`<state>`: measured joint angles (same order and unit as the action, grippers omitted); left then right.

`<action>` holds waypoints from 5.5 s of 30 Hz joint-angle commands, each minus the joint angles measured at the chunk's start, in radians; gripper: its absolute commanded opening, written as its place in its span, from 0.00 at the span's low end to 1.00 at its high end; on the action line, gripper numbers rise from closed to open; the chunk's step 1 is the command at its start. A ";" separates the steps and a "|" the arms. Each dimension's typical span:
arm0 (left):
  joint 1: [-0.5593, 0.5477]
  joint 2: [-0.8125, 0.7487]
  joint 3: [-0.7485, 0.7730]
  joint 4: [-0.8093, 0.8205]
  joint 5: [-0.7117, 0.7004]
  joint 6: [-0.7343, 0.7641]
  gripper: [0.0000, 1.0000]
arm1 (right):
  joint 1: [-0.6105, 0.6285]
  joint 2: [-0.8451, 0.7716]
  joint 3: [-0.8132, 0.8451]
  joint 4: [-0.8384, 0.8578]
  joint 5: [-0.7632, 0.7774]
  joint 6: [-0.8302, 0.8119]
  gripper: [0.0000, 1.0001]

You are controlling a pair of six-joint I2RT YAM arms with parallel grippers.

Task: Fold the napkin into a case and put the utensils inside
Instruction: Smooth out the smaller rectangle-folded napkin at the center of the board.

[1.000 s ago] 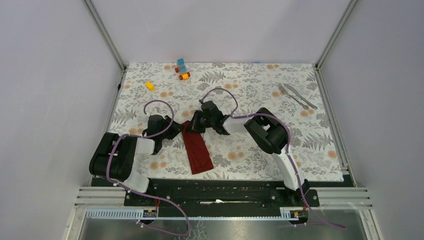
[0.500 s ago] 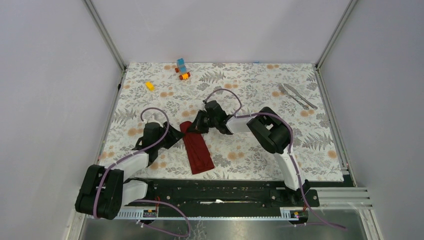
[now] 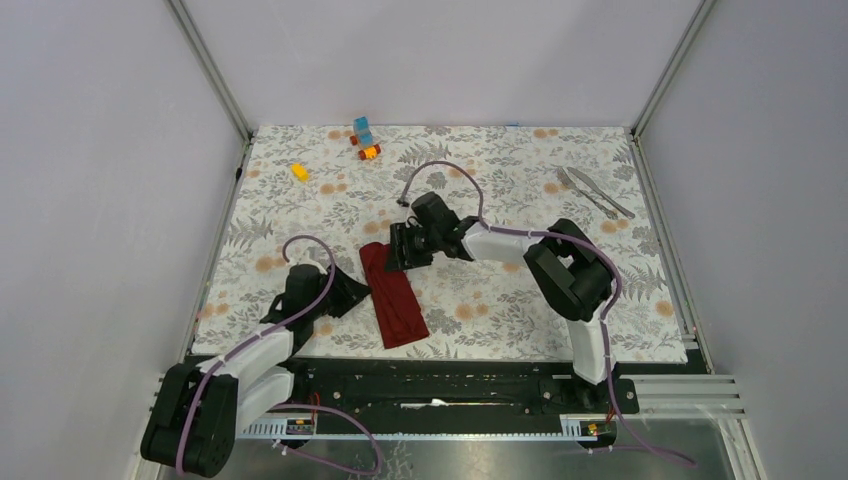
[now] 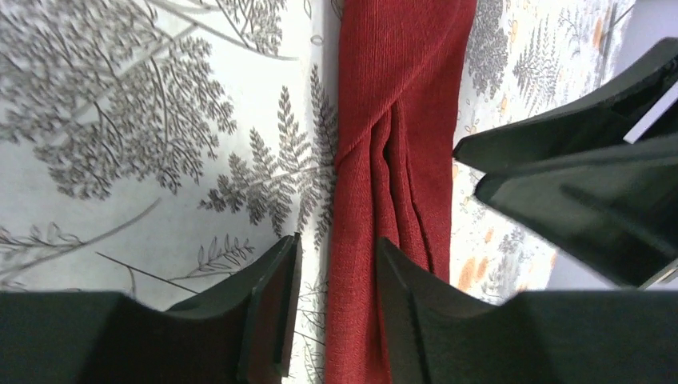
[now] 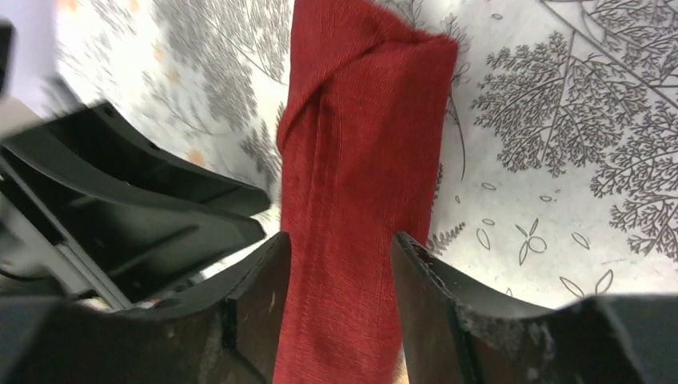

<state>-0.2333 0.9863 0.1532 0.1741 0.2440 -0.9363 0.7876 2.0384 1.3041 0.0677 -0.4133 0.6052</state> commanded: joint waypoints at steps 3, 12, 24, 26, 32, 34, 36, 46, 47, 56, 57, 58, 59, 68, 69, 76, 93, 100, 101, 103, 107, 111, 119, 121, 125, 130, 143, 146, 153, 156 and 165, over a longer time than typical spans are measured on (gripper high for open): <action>-0.047 0.013 -0.067 0.006 0.018 -0.079 0.37 | 0.157 -0.085 0.061 -0.276 0.264 -0.402 0.57; -0.106 0.283 -0.060 0.291 0.065 -0.142 0.17 | 0.212 -0.122 0.041 -0.299 0.408 -0.388 0.47; -0.185 0.450 -0.015 0.441 0.040 -0.188 0.09 | 0.225 -0.158 0.031 -0.351 0.501 -0.410 0.57; -0.187 0.449 -0.016 0.441 0.037 -0.188 0.10 | 0.230 -0.154 0.028 -0.350 0.504 -0.409 0.57; -0.189 0.458 -0.020 0.455 0.036 -0.191 0.12 | 0.258 -0.118 0.034 -0.345 0.543 -0.395 0.56; -0.190 0.462 -0.024 0.471 0.039 -0.198 0.10 | 0.265 -0.108 0.040 -0.345 0.553 -0.389 0.55; -0.190 0.467 -0.029 0.484 0.037 -0.206 0.09 | 0.268 -0.097 0.044 -0.345 0.550 -0.378 0.55; -0.190 0.443 -0.063 0.528 0.020 -0.231 0.04 | 0.268 -0.090 0.023 -0.325 0.583 -0.302 0.38; -0.190 0.443 -0.065 0.533 0.019 -0.231 0.03 | 0.268 -0.090 0.023 -0.327 0.583 -0.297 0.32; -0.194 0.468 -0.091 0.627 0.003 -0.265 0.00 | 0.260 -0.121 0.045 -0.281 0.466 -0.132 0.00; -0.196 0.466 -0.093 0.630 -0.001 -0.266 0.00 | 0.258 -0.119 0.045 -0.270 0.453 -0.099 0.00; -0.199 0.463 -0.093 0.631 -0.007 -0.267 0.00 | 0.255 -0.121 0.042 -0.255 0.438 -0.071 0.00; -0.202 0.459 -0.094 0.629 -0.015 -0.269 0.00 | 0.252 -0.123 0.035 -0.237 0.432 -0.035 0.00; -0.233 0.406 -0.105 0.583 -0.073 -0.277 0.00 | 0.204 -0.102 -0.080 -0.084 0.392 0.114 0.00; -0.234 0.399 -0.105 0.577 -0.076 -0.275 0.00 | 0.197 -0.097 -0.100 -0.062 0.384 0.117 0.00; -0.229 0.292 -0.093 0.396 -0.121 -0.216 0.21 | 0.152 -0.085 -0.215 0.037 0.336 0.125 0.00; -0.028 0.297 0.324 0.213 0.149 0.105 0.04 | 0.140 -0.089 -0.206 0.042 0.286 0.071 0.08; -0.062 0.517 0.413 0.253 0.149 0.120 0.00 | 0.140 -0.087 -0.203 0.043 0.281 0.071 0.00; -0.069 0.535 0.422 0.231 0.124 0.132 0.00 | 0.140 -0.090 -0.203 0.044 0.278 0.070 0.00; -0.073 0.569 0.425 0.203 0.075 0.143 0.00 | 0.140 -0.095 -0.204 0.048 0.264 0.071 0.00; -0.061 0.635 0.455 0.112 -0.032 0.198 0.00 | 0.142 -0.125 -0.226 0.056 0.201 0.076 0.12; -0.046 0.672 0.459 0.084 -0.051 0.225 0.00 | 0.139 -0.196 -0.250 0.064 0.164 0.057 0.30; -0.029 0.669 0.454 0.068 -0.061 0.248 0.00 | 0.021 -0.092 -0.100 0.129 -0.078 0.058 0.46; -0.027 0.670 0.455 0.070 -0.056 0.246 0.00 | -0.008 -0.042 -0.090 0.214 -0.166 0.096 0.46; -0.026 0.678 0.460 0.076 -0.046 0.242 0.00 | -0.037 0.057 -0.069 0.384 -0.310 0.184 0.47; -0.026 0.685 0.452 0.085 -0.052 0.235 0.00 | -0.038 0.169 -0.035 0.455 -0.373 0.257 0.48; -0.025 0.726 0.448 0.106 -0.082 0.212 0.00 | -0.019 0.107 -0.321 0.526 -0.512 0.210 0.48; -0.022 0.735 0.445 0.110 -0.089 0.212 0.00 | -0.004 0.059 -0.403 0.497 -0.524 0.162 0.47; -0.021 0.748 0.450 0.111 -0.088 0.218 0.00 | 0.020 -0.056 -0.556 0.378 -0.469 0.064 0.48; -0.021 0.744 0.454 0.104 -0.081 0.227 0.00 | 0.020 -0.114 -0.602 0.345 -0.448 0.044 0.48; -0.021 0.612 0.509 0.001 0.053 0.269 0.08 | 0.022 -0.536 -0.590 -0.033 -0.123 -0.126 0.63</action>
<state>-0.2684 1.6577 0.6422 0.3038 0.3084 -0.7315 0.7891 1.6783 0.7086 0.2924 -0.7143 0.5968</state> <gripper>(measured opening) 0.030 0.590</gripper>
